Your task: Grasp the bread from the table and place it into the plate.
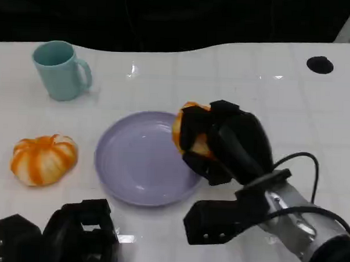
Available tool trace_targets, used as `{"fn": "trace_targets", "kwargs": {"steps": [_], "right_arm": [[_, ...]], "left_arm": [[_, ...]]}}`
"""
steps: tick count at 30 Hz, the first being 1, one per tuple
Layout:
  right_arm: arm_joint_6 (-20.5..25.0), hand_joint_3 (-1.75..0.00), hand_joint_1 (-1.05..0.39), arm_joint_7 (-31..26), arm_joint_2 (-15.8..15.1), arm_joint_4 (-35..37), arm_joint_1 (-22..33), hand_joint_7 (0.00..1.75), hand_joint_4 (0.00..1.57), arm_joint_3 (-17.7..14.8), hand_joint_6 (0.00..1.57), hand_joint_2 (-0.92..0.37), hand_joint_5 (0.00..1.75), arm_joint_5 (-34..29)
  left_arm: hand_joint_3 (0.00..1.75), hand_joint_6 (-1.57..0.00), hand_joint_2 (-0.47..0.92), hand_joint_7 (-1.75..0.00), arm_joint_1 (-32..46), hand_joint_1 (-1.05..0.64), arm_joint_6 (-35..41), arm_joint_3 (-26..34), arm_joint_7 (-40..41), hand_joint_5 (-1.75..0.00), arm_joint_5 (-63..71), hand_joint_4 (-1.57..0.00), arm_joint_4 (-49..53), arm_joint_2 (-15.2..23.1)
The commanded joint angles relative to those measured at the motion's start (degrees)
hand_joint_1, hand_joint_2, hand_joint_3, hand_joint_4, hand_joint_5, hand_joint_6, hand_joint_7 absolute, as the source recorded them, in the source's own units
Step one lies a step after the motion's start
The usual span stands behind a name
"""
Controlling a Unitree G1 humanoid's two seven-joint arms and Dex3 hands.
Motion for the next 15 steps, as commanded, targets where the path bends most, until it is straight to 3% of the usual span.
{"fn": "trace_targets", "kwargs": {"steps": [1, 8, 12, 14, 15], "right_arm": [[-1.0, -1.38, -0.21, -2.4, 2.3, 5.8, -3.8, 1.75, 0.99, 1.7, 0.78, -0.27, 1.75, -1.0], [-2.4, -1.30, -0.22, -6.8, 6.5, 14.9, -7.9, 1.75, 0.97, 3.5, 0.74, -0.34, 1.75, -1.4], [-2.6, -1.22, -0.19, -5.8, 7.9, 18.2, -9.7, 1.69, 0.92, 4.0, 0.70, -0.40, 1.75, -0.7], [-2.0, -1.10, -0.19, -2.7, 8.4, 18.6, -10.0, 1.15, 0.82, 3.7, 0.84, -0.42, 1.70, 0.3], [-2.0, -0.90, -0.20, -1.3, 8.4, 18.6, -10.1, 0.79, 0.79, 3.6, 0.85, -0.51, 1.40, 0.8]], "left_arm": [[1.64, -1.40, -0.13, -1.11, 0.1, -1.05, -0.6, 0.0, 0.3, -1.21, 0.3, -1.57, 0.4, 0.3], [1.61, -1.40, -0.09, -1.10, 0.0, -1.05, -1.0, 0.0, 0.4, -1.20, 0.6, -1.57, 0.6, 0.2], [1.60, -1.40, -0.08, -1.10, 0.0, -1.05, -0.9, 0.0, 0.2, -1.20, 0.5, -1.57, 0.5, 0.1], [1.57, -1.40, -0.06, -1.10, 0.1, -1.05, -1.1, 0.0, 0.1, -1.20, 0.5, -1.57, 0.6, 0.1], [1.56, -1.40, -0.05, -1.10, 0.1, -1.05, -1.2, 0.0, 0.2, -1.20, 0.6, -1.57, 0.4, 0.1]]}}
